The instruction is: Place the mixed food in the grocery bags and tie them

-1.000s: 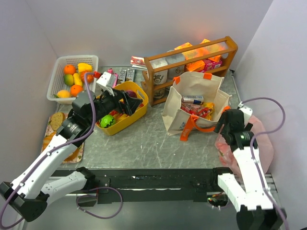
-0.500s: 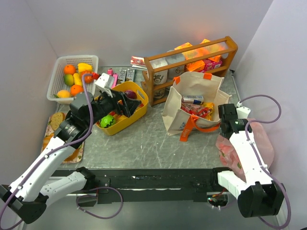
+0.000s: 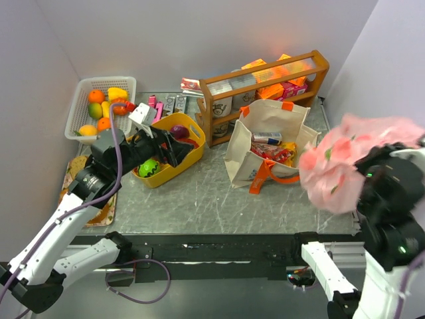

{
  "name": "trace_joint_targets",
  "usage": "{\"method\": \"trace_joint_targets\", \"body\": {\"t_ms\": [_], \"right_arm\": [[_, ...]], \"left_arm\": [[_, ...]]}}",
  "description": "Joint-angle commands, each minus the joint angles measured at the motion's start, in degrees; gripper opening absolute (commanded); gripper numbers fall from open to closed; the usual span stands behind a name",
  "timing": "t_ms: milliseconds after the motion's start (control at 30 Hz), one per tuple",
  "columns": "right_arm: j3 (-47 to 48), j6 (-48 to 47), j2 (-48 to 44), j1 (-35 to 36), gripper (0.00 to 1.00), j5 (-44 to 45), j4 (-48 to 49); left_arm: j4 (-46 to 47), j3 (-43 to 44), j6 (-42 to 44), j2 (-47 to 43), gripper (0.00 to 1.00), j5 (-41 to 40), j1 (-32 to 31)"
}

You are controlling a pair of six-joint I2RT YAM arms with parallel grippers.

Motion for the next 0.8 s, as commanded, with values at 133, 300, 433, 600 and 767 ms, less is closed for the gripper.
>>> {"method": "trace_joint_targets", "body": {"t_ms": [133,300,433,600,767], "right_arm": [[13.58,-6.84,8.23,0.31,0.0,-39.63,16.02],[10.7,-1.91,10.36,2.24,0.0,-67.51,25.68],[10.59,-2.5,12.37,7.77,0.0,-73.17,25.81],[13.59,-6.47,16.15,18.85,0.0,-74.58,22.02],[10.35,-8.05,18.8,20.44,0.0,-76.33,21.22]], "left_arm": [[-0.61,5.03,-3.08,-0.9,0.96,4.46,1.9],[-1.65,6.6,-2.66,-1.52,0.96,6.76,4.18],[-4.38,8.36,2.0,-3.27,0.96,4.22,5.06],[-5.09,8.98,7.63,-6.0,0.96,-0.35,5.15],[-6.05,7.06,10.8,-11.61,0.96,-2.2,5.06]]}}
